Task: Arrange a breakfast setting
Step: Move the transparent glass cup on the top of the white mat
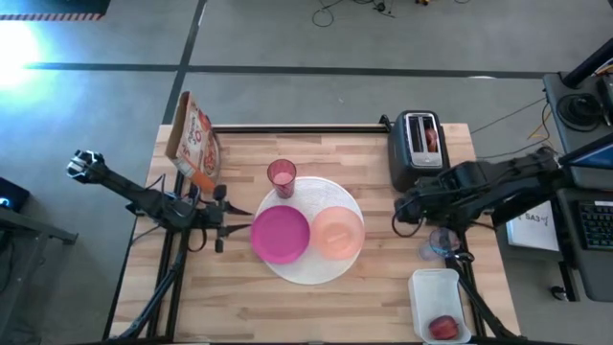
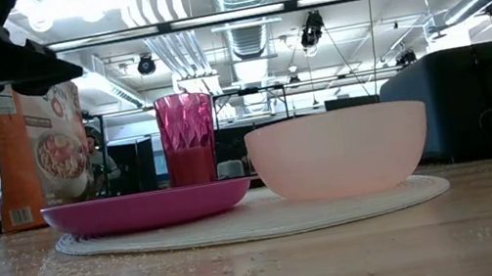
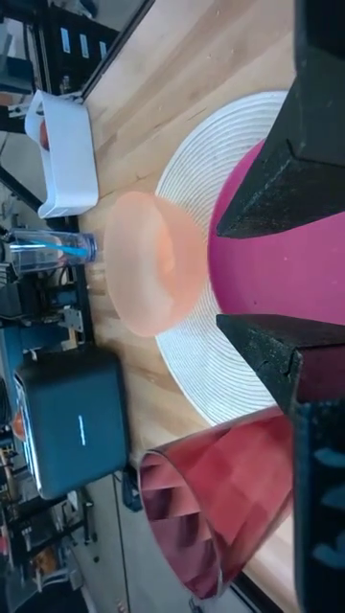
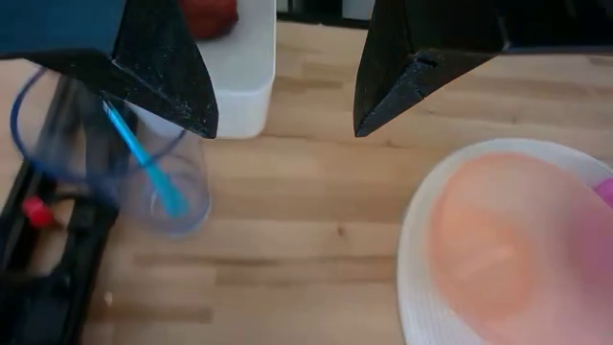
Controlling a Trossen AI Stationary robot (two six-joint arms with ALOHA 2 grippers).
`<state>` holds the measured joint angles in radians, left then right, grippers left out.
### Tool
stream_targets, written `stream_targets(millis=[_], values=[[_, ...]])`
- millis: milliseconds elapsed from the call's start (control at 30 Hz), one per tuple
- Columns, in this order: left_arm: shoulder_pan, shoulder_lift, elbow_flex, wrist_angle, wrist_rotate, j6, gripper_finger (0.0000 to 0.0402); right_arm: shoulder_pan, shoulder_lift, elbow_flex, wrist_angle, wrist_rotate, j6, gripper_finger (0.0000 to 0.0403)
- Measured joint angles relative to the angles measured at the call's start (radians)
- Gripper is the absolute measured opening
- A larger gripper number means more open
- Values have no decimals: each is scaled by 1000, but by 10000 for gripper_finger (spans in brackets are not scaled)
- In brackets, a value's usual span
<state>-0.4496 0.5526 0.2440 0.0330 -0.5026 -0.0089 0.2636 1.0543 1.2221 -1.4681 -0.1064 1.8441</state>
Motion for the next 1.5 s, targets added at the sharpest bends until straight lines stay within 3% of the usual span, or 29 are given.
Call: stream_targets(millis=[533,1133,1500], values=[[0,-84,-25,-60,24,29,121,329,110,0,3,-11,443,233],[0,-117,-60,-55,71,22,121,352,120,-90,-92,-10,427,213],[0,-117,-60,-52,70,15,121,352,30,-306,106,-9,399,207]])
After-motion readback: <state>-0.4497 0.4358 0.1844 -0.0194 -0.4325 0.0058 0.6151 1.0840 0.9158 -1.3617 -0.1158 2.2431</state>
